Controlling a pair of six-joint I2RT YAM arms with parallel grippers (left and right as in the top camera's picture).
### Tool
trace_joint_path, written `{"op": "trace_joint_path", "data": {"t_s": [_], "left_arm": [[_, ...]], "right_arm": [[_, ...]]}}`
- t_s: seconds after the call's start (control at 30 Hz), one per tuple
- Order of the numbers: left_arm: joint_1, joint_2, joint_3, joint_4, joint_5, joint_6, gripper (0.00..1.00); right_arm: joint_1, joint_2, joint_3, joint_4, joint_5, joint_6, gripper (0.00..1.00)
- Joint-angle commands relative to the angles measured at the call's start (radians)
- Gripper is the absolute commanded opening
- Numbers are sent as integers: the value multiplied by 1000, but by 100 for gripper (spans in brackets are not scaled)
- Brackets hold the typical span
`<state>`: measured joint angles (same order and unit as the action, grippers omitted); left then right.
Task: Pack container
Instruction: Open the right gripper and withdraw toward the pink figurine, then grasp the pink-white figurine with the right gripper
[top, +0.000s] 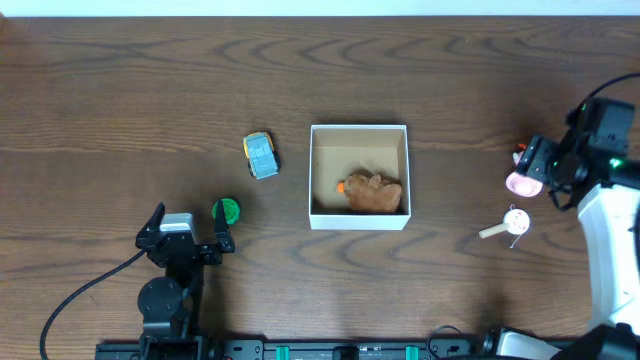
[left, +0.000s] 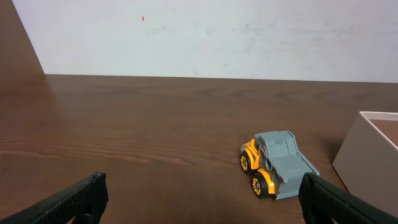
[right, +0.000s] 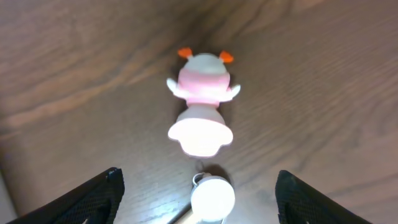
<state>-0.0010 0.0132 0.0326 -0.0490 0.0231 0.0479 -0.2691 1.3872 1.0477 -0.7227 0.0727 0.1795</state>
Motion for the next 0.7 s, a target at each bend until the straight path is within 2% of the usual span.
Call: {"op": "trace_joint_path", "data": {"t_s": [0.0,0.2,0.37,0.67], "left_arm": [[5,-1,-28,-19,-2,-12,98],[5,-1,-28,-19,-2,-12,98],[5,-1,-28,-19,-2,-12,98],[5,-1,-28,-19,-2,-12,98]], "right_arm": [[-12,1,-90,101,-17,15,77],[-14,11,-206,290,-16,15,76],[-20,64,-232,328,80,34,75],[-25,214,-232,404,72,33,75]]}}
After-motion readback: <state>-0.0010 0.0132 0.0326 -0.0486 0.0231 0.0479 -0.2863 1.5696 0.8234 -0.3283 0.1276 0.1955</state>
